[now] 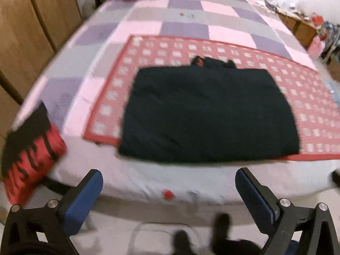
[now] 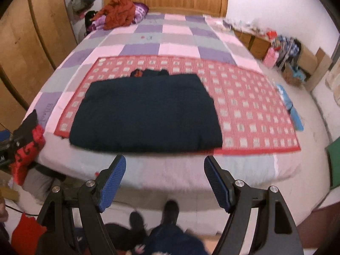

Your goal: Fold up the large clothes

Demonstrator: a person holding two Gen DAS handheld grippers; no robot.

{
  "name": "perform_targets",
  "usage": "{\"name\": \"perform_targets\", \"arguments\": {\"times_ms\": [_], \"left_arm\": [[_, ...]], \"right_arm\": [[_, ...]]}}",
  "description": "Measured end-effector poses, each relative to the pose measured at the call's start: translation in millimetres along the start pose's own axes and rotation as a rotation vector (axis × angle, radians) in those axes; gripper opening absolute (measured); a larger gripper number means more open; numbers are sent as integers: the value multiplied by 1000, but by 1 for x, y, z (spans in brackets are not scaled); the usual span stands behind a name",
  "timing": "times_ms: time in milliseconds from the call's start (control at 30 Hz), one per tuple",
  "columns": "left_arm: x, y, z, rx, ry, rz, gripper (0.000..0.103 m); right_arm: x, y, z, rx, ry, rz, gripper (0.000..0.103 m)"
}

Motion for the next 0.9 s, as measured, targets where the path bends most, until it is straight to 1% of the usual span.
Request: {"name": "perform_targets", "arguments": {"times_ms": [33,100,167,233,467,733,900], "left_arm": [[4,-3,-1,-21,-15,6,102],[12,-10,-6,-58,-5,1,102],[20,-13,-7,-79,-16,-3,102],[27,-14,-3,-74,-21,-13,102],[42,-9,20,-16,14,-40,102],[57,-8,27,-11,24,-85,102],[61,-7,26,-16,32,-87,102]], "right_arm": [[-2,-5,1,-17,6,-4,79],[-4,-12,2,-42,1,-9,79],[-6,-15,8,-41,4,-4,79],[-7,-16,14,-22,-2,0,79],[-6,-19,28,-12,-7,-7,79],[-2,-18,36,-11,-17,-23,79],[1,-16,35,-24,-13,-26,79]]}}
Point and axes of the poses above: each gripper's, at about its wrist camera, not at the fingertips, and z roughly against the way its jaws point, x to its right, y to its top, the point moved 6 cm from there along -z, roughly the way its jaws point, and after that the axes turned 9 degrees about -x, right-handed, at the moved point
